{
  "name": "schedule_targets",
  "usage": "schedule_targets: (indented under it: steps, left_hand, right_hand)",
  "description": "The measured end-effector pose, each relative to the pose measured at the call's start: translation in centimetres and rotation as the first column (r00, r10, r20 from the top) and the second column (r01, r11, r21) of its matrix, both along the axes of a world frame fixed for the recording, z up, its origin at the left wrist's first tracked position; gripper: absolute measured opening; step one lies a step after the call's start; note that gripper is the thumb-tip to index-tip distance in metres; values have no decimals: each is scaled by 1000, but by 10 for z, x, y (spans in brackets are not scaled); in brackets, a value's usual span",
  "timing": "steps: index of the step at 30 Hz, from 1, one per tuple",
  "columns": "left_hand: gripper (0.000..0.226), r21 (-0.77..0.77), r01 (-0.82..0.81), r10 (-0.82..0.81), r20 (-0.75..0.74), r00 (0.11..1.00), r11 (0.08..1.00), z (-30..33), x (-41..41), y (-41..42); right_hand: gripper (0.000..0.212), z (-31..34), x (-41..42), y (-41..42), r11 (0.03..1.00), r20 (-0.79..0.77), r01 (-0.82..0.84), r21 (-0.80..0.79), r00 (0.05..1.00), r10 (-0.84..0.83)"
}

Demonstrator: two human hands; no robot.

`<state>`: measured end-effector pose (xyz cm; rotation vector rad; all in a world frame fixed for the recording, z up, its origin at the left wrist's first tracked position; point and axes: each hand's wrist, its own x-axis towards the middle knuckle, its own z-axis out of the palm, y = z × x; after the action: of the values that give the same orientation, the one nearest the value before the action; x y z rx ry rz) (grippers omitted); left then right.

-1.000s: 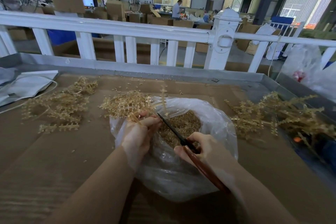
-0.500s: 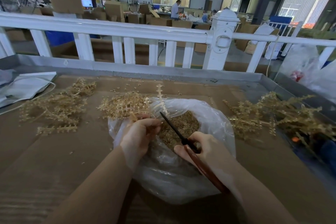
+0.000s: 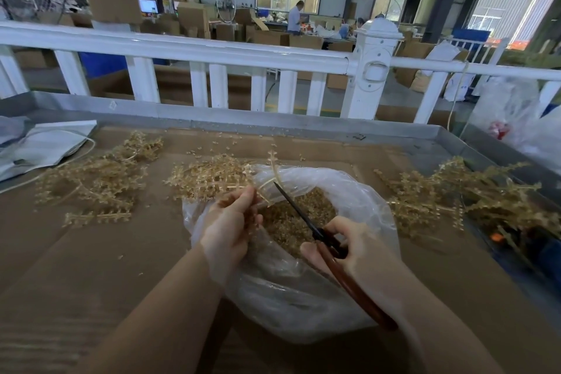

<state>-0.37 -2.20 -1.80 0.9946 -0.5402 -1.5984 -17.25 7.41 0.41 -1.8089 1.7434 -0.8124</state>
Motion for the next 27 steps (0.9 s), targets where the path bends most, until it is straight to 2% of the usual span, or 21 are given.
schedule_targets:
  steps: [5, 8, 12, 27]
  left_hand:
    - [14, -59, -84, 81, -56, 995, 995, 8, 3, -5]
    - [14, -86, -39, 36, -35, 999, 996, 7, 4, -6]
    - [10, -64, 22, -23, -13, 1000, 998, -1, 5, -3]
    - [7, 20, -19, 19, 26, 999, 1000, -5, 4, -6]
  right_hand:
    - [33, -3, -1, -2, 999, -22, -5, 33, 1000, 5]
    - [31, -4, 1, -6, 1000, -39, 10, 6, 999, -10]
    - [31, -7, 5, -8, 1000, -87, -6, -30, 996, 3]
    - [28, -17, 5, -3, 994, -134, -30, -101, 991, 16]
